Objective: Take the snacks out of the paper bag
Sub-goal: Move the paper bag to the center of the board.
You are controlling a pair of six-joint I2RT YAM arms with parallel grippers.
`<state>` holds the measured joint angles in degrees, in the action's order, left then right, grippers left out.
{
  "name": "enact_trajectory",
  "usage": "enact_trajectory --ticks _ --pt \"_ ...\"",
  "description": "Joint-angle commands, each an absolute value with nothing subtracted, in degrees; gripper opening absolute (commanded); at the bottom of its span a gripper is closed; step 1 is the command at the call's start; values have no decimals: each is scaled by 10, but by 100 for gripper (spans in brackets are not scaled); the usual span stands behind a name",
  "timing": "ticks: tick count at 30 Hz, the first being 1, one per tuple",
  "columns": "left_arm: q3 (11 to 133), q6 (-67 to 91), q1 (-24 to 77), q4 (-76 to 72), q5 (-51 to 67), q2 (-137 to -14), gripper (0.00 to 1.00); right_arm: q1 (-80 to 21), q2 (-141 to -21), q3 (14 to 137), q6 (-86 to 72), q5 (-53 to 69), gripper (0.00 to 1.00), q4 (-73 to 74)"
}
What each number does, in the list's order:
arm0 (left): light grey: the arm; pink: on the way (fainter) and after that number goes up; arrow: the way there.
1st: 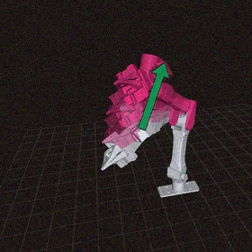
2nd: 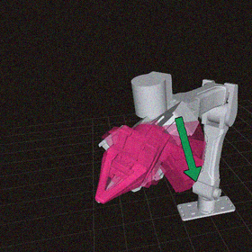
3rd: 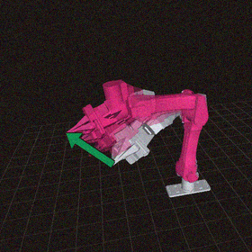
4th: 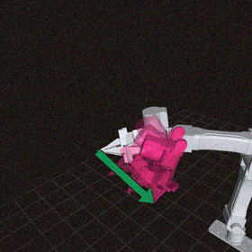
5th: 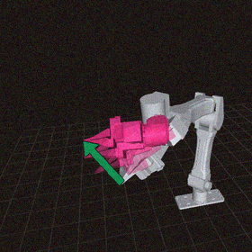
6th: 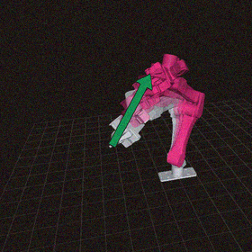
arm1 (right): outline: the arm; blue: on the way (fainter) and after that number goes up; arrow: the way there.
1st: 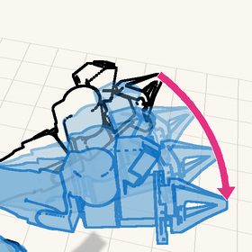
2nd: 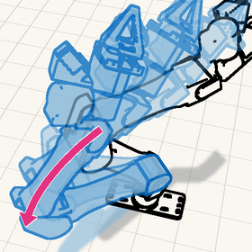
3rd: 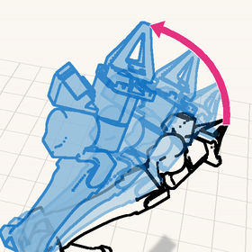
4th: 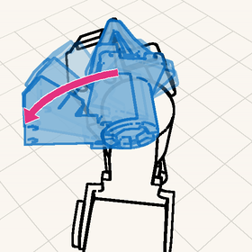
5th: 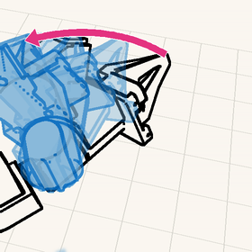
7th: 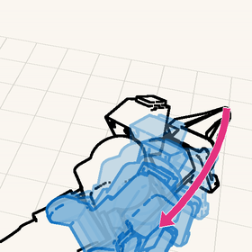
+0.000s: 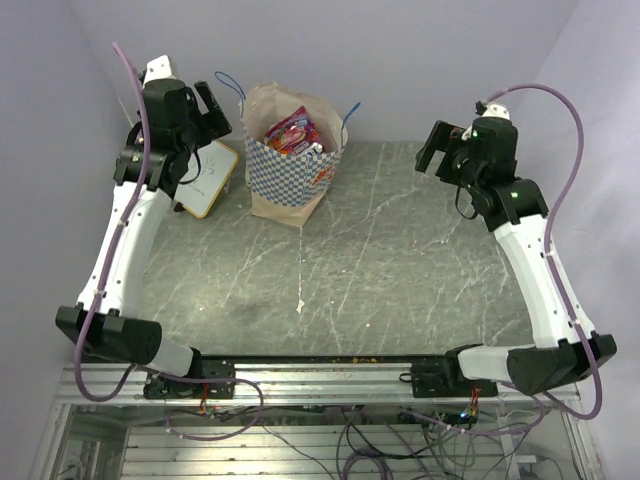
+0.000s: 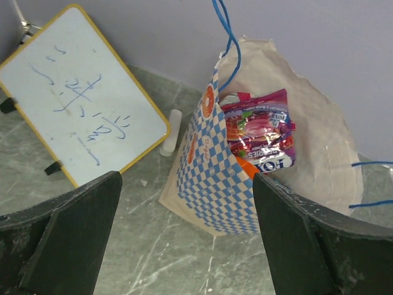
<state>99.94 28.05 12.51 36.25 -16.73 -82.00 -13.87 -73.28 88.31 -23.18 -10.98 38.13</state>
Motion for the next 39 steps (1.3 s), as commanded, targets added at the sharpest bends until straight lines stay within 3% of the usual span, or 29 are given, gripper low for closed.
enact_trajectory --ticks 1,12,23,33,39 --pt "1041 312 101 328 -76 -858 98 -137 -749 901 -240 -109 100 382" --pt "1114 412 57 217 32 -1007 98 -136 -751 907 -258 -72 100 373" --pt "1270 505 33 134 169 -1200 69 -135 -714 886 -227 -62 100 353" --pt "1212 519 33 94 202 -1189 43 -136 -700 891 -238 -67 100 376" --pt "1211 521 33 81 234 -1190 16 -136 -696 906 -237 -83 100 404"
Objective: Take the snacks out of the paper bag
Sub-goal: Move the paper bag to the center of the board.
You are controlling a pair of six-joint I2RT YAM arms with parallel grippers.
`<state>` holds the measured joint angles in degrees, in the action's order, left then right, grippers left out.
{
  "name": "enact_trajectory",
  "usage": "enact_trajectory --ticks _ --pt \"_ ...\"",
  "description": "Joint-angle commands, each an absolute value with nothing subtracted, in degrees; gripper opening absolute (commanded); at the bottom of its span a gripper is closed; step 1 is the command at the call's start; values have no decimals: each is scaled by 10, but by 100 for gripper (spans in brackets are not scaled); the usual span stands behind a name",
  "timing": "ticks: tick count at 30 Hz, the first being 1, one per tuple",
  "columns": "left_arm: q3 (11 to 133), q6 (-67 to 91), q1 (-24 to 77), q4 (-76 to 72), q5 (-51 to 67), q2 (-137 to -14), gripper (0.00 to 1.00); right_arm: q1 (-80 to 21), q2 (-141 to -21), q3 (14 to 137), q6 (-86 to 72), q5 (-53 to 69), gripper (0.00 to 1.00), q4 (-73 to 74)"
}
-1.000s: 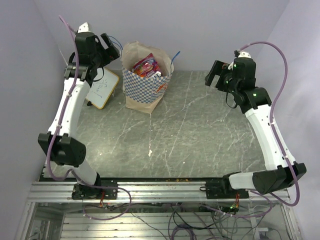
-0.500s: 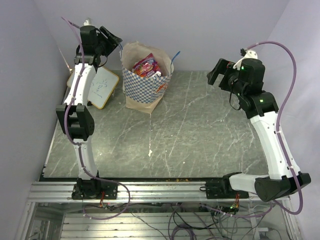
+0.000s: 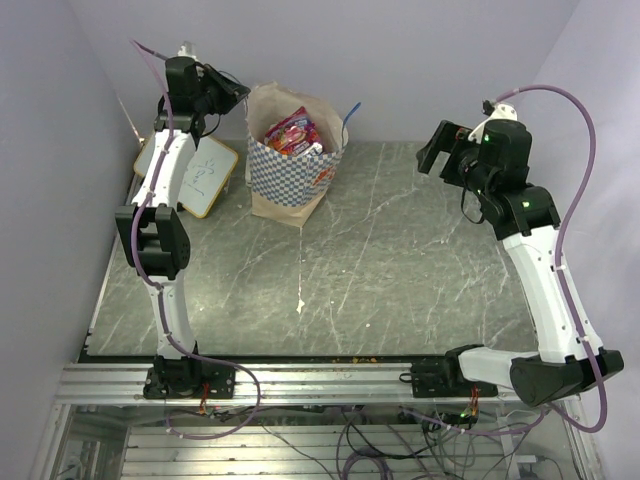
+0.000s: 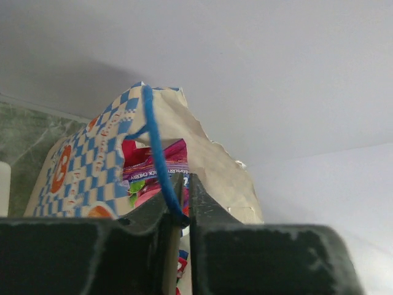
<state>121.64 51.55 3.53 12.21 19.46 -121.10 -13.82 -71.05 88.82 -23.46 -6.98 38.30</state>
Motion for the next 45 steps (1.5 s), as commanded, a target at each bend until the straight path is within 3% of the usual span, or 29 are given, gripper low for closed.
enact_trajectory --ticks 1,21,45 --pt "1208 522 33 76 237 -1186 10 -136 -694 907 -237 -84 100 408" --pt "1002 559 111 57 279 -1014 7 -136 -666 879 -268 -29 100 444" --pt "877 568 156 216 214 -776 7 -138 -678 849 -332 206 100 517"
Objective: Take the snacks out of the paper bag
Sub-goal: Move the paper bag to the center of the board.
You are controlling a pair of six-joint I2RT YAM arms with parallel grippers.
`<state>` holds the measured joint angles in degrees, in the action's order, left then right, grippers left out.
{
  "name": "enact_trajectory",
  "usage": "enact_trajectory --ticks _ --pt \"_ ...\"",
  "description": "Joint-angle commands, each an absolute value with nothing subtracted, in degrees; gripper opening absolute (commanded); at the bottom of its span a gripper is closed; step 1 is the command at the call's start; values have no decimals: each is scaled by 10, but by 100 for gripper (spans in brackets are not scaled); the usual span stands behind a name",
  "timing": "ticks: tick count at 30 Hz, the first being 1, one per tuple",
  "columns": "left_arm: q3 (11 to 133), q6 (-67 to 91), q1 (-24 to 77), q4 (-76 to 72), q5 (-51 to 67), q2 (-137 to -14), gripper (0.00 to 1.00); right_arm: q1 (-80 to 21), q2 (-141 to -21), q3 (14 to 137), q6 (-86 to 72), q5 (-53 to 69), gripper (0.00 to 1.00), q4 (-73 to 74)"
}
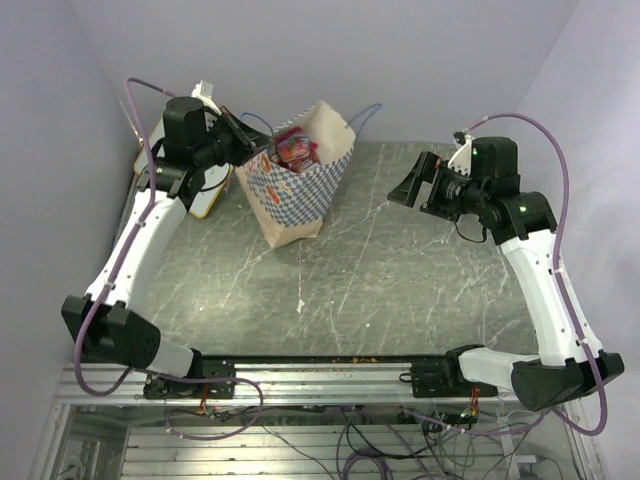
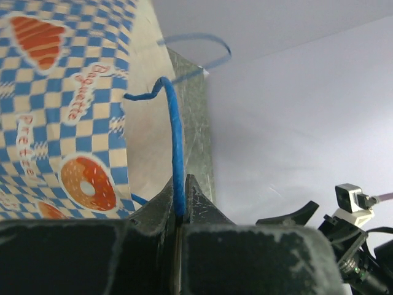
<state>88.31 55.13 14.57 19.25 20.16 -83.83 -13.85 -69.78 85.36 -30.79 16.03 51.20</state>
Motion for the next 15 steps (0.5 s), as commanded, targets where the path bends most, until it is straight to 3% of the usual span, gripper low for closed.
enact_trajectory --ticks 1,9,15 --pt "865 569 156 224 213 -762 7 -140 -677 847 -339 216 100 515" --pt "803 545 156 335 203 -667 7 -187 -697 821 -376 229 100 486" --pt "759 559 156 417 189 -585 7 -295 -755 854 -322 138 100 429"
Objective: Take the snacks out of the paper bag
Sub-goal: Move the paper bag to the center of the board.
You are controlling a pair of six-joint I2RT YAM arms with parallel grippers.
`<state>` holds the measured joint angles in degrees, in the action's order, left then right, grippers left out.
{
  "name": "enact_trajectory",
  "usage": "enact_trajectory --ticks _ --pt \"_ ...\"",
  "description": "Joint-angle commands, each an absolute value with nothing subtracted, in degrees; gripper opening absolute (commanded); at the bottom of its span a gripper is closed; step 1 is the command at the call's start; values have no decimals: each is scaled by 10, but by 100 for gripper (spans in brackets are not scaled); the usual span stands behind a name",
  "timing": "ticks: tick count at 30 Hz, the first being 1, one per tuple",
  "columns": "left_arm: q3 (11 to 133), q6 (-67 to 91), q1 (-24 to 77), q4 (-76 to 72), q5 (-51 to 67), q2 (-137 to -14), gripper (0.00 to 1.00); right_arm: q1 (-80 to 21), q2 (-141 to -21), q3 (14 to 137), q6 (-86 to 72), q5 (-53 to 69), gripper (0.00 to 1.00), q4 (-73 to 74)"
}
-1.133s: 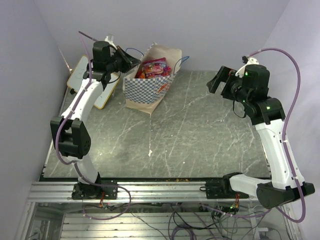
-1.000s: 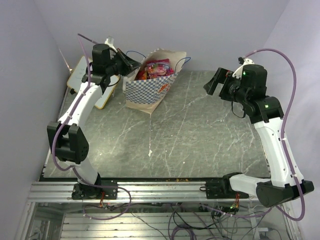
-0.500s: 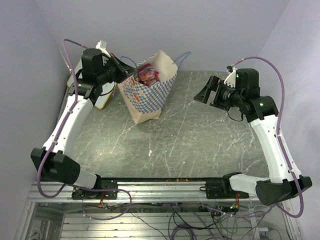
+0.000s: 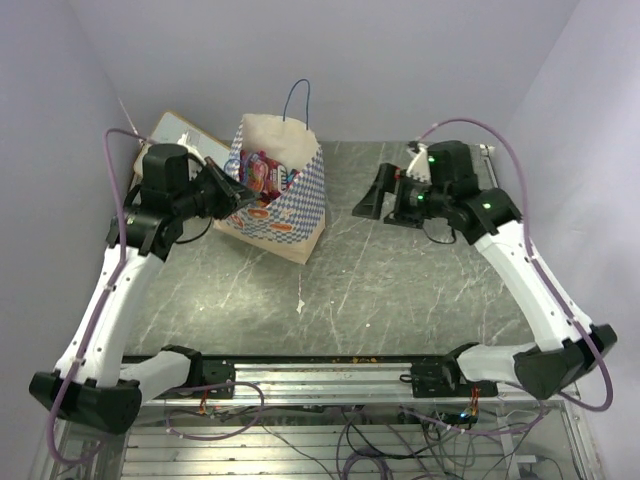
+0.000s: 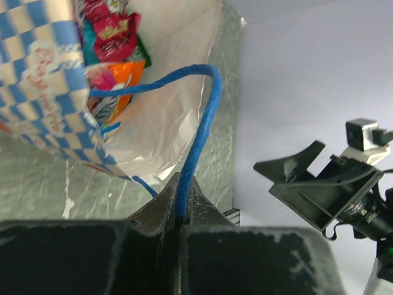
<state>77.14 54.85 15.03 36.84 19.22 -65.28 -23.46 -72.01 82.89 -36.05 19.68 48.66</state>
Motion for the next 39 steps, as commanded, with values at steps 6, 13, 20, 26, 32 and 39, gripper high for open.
enact_trajectory --ticks 6,13,20,26,32,39 --pt "691 594 156 435 169 -496 7 -304 -798 836 -314 164 100 268" --pt "737 516 156 489 135 -522 7 -286 -908 927 -311 144 100 184" --pt "752 451 156 487 108 -532 7 -286 -1059 1062 -318 140 95 137" --pt "760 392 156 485 91 -539 7 -290 -1152 1144 -334 110 89 74" --pt "797 348 156 498 70 -559 7 -301 -1247 1254 -324 109 75 65" --pt "824 327 156 511 30 -568 7 -301 -1285 1311 -377 132 15 63"
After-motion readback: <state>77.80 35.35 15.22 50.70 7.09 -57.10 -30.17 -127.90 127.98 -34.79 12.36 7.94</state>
